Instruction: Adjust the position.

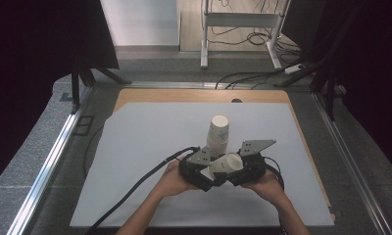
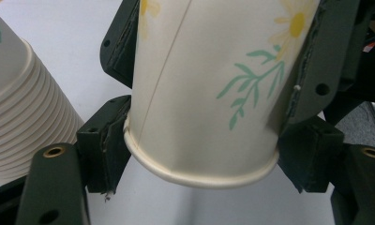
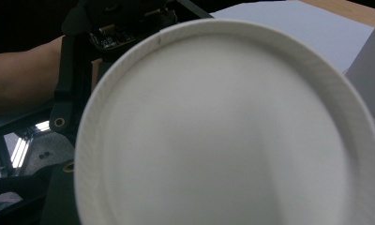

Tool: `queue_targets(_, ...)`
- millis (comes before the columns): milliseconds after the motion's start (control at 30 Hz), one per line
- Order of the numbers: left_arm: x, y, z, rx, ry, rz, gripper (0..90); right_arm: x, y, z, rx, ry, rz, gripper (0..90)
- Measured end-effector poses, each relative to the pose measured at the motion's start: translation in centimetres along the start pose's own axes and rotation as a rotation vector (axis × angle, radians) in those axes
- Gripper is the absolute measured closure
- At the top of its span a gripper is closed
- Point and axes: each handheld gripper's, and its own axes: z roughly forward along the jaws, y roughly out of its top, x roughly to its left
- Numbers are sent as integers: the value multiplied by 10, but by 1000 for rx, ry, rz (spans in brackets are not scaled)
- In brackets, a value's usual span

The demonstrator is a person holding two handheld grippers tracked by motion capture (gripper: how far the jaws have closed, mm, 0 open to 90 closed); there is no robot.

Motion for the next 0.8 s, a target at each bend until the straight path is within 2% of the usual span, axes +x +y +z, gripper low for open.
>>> queue_targets(400, 0, 0, -1, 12, 7, -5, 271, 1, 2, -2, -14, -25, -7, 233)
queue_targets(800, 1, 0, -5, 83, 4, 15, 275, 1, 4, -11, -13, -18, -35, 169)
